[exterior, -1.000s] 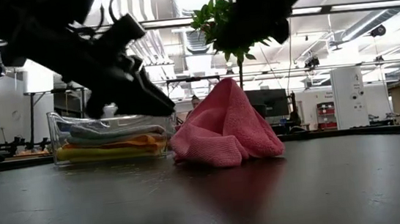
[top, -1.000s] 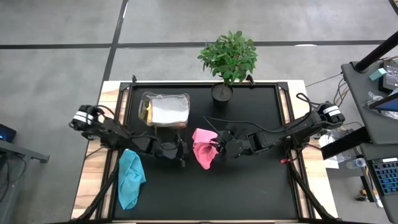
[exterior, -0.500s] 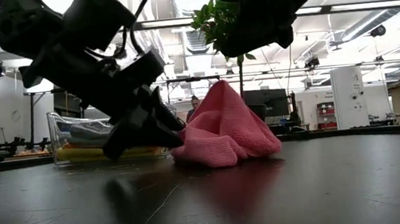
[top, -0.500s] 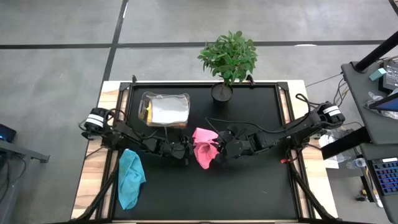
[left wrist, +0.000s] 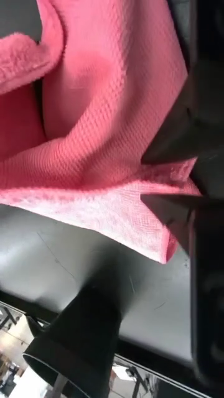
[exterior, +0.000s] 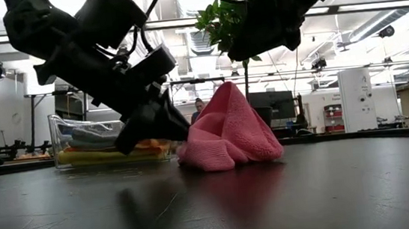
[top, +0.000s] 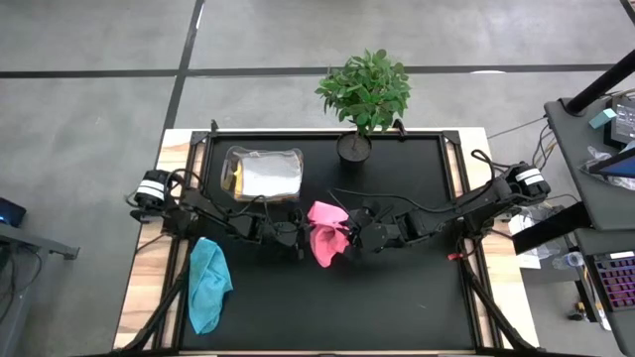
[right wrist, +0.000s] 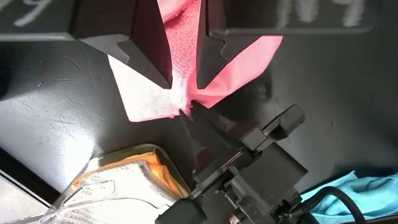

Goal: Fold microfiber towels
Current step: Fold the pink towel

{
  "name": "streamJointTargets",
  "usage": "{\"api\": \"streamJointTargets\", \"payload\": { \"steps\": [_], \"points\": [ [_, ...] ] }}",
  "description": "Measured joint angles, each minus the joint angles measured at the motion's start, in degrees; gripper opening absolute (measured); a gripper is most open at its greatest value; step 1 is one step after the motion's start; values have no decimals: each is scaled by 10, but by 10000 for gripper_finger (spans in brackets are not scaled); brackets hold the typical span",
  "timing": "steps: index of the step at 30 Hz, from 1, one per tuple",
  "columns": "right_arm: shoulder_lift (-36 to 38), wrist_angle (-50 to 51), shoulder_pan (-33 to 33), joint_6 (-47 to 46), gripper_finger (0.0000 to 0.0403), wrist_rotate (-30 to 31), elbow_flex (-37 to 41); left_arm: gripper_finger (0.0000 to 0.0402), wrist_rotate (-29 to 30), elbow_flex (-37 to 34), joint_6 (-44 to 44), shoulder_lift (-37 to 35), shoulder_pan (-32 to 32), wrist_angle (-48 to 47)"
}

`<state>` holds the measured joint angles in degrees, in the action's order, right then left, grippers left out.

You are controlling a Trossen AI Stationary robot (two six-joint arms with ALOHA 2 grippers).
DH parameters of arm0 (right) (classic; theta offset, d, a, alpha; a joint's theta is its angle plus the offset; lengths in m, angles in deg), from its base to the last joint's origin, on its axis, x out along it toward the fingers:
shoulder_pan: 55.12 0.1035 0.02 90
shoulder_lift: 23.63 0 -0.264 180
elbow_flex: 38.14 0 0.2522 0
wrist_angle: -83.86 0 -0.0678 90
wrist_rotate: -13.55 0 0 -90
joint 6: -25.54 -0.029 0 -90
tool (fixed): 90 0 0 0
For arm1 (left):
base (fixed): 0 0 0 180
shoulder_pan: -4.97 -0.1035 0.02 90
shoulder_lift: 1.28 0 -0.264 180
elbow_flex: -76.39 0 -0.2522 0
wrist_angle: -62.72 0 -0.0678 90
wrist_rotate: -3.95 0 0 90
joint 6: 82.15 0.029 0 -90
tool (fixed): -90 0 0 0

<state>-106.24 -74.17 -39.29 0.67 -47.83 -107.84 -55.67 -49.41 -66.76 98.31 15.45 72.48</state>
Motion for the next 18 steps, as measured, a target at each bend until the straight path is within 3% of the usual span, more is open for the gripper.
{"api": "streamJointTargets", "payload": {
  "steps": [2, 4, 18],
  "points": [
    [0, 0, 0, 0, 63, 0, 0, 26, -1, 0, 0, 0, 0, 0],
    [0, 0, 0, 0, 63, 0, 1, 9, -1, 0, -1, -1, 0, 0],
    [0, -3, 0, 0, 63, 0, 3, 0, -1, 18, 0, -60, 8, 0]
  ]
}}
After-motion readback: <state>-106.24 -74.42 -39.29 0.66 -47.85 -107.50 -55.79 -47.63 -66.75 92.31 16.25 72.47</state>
